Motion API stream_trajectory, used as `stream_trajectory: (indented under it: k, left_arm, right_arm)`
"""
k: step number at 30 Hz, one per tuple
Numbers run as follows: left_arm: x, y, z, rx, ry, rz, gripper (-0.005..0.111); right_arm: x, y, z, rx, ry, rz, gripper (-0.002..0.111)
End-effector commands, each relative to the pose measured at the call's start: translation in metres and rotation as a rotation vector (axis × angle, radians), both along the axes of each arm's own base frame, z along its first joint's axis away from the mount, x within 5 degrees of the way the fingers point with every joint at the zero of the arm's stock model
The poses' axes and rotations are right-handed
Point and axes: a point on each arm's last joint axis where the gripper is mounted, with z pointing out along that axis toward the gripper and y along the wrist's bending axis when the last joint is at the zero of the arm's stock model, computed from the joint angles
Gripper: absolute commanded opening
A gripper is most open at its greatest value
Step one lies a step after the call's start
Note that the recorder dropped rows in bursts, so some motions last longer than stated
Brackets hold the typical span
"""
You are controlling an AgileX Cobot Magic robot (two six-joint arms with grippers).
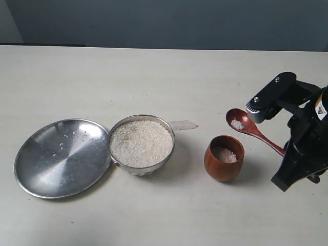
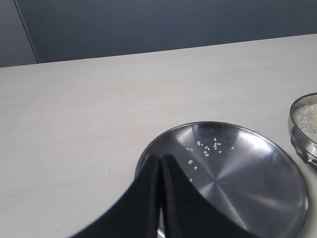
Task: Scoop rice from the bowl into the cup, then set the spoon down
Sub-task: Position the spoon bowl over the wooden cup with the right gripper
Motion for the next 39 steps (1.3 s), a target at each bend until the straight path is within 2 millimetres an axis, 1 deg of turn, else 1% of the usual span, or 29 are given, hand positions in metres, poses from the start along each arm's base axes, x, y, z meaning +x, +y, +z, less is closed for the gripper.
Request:
stream_trajectory:
  k: [1,7,11,14,21,25,31,39]
  left_arm:
    - [0.000,0.000,0.000,-0.010,-0.008,0.002,0.000]
    - [0.000,0.000,0.000,-0.010,-0.008,0.002,0.000]
    - [0.000,0.000,0.000,-0.010,-0.008,0.002,0.000]
    - [0.000,0.000,0.000,-0.010,-0.008,0.002,0.000]
    - [0.000,0.000,0.000,-0.010,-0.008,0.002,0.000]
    - [0.000,0.000,0.000,-0.010,-0.008,0.002,0.000]
    - [0.000,0.000,0.000,-0.010,-0.008,0.002,0.000]
    - [0.000,0.000,0.000,-0.010,-0.008,0.002,0.000]
  right_arm:
    - [0.001,-0.002,-0.002,0.005,-0.040,-0.003,-0.001]
    - [-0.002,-0.006,-0.014,-0.017,-0.050,-0.006,-0.001]
    - [-0.002,-0.006,-0.018,-0.010,-0.056,-0.011,-0.001]
    - [-0.002,-0.006,-0.018,-0.014,-0.060,-0.009,-0.001]
    - [-0.008,0.005,-0.017,-0.050,-0.084,0.052,-0.001]
    - [-0.010,0.005,-0.016,-0.107,-0.104,0.059,-0.001]
    - [-0.014,0.011,-0.016,-0.114,-0.108,0.079,-0.001]
    - [-0.016,0.013,-0.014,-0.183,-0.149,0.120,-0.001]
